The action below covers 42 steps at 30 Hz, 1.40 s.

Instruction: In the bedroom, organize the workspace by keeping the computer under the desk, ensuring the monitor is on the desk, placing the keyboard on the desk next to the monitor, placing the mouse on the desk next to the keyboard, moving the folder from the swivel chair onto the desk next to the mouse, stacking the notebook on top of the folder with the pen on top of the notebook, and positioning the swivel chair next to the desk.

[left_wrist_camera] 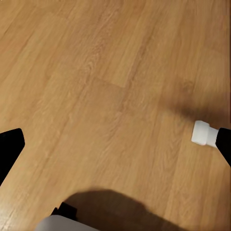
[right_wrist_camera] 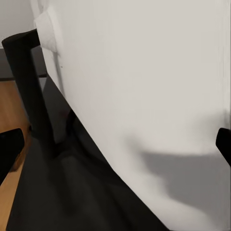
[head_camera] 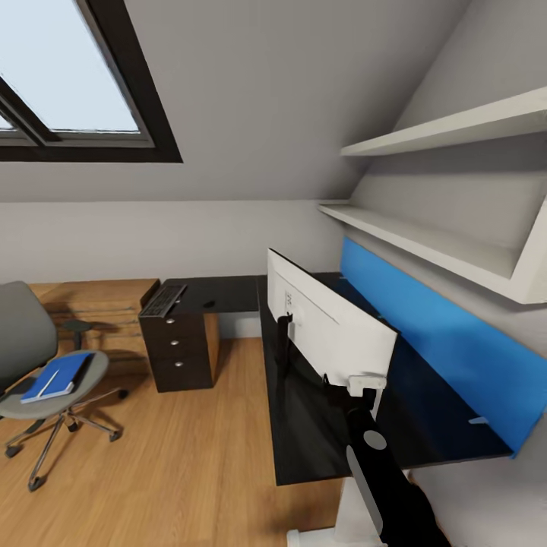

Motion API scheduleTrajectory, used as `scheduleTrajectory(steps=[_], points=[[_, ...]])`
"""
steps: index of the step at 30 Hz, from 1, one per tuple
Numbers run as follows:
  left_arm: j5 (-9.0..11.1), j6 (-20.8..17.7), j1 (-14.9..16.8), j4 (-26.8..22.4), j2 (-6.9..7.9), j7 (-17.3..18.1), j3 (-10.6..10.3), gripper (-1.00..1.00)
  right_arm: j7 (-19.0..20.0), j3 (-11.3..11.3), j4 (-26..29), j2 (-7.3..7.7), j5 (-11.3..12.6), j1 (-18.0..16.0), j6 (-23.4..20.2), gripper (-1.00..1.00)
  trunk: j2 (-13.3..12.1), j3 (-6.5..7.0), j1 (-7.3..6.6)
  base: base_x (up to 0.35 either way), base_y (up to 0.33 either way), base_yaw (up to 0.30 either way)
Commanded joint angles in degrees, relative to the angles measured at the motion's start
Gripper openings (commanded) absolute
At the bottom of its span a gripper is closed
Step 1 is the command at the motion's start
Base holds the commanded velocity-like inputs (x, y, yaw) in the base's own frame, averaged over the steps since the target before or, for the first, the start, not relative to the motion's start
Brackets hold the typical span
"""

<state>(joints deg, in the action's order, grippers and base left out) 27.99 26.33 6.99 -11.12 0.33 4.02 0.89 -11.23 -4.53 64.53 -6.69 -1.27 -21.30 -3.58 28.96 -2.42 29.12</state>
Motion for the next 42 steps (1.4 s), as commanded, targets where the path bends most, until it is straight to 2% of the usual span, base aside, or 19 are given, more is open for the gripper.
scheduleTrajectory(steps=[1, 11, 42], points=[[0.45, 0.12, 0.04, 0.05, 0.01, 0.41, 0.08, 1.0, -0.37, -0.13, 0.07, 0.01, -0.14, -0.05, -0.38, 1.0, 0.11, -0.06, 0.03, 0.001, -0.001, -0.167], [0.44, 0.12, 0.04, 0.05, 0.02, 0.43, 0.08, 1.0, -0.37, -0.13, 0.07, 0.01, -0.13, -0.04, -0.38, 1.0, 0.11, 0.21, 0.03, 0.019, -0.009, -0.079], [0.48, 0.12, 0.04, 0.05, 0.02, 0.44, 0.08, 1.0, -0.37, -0.11, 0.11, 0.01, -0.14, -0.06, -0.38, 1.0, 0.11, 0.24, 0.03, 0.142, -0.102, -0.003]])
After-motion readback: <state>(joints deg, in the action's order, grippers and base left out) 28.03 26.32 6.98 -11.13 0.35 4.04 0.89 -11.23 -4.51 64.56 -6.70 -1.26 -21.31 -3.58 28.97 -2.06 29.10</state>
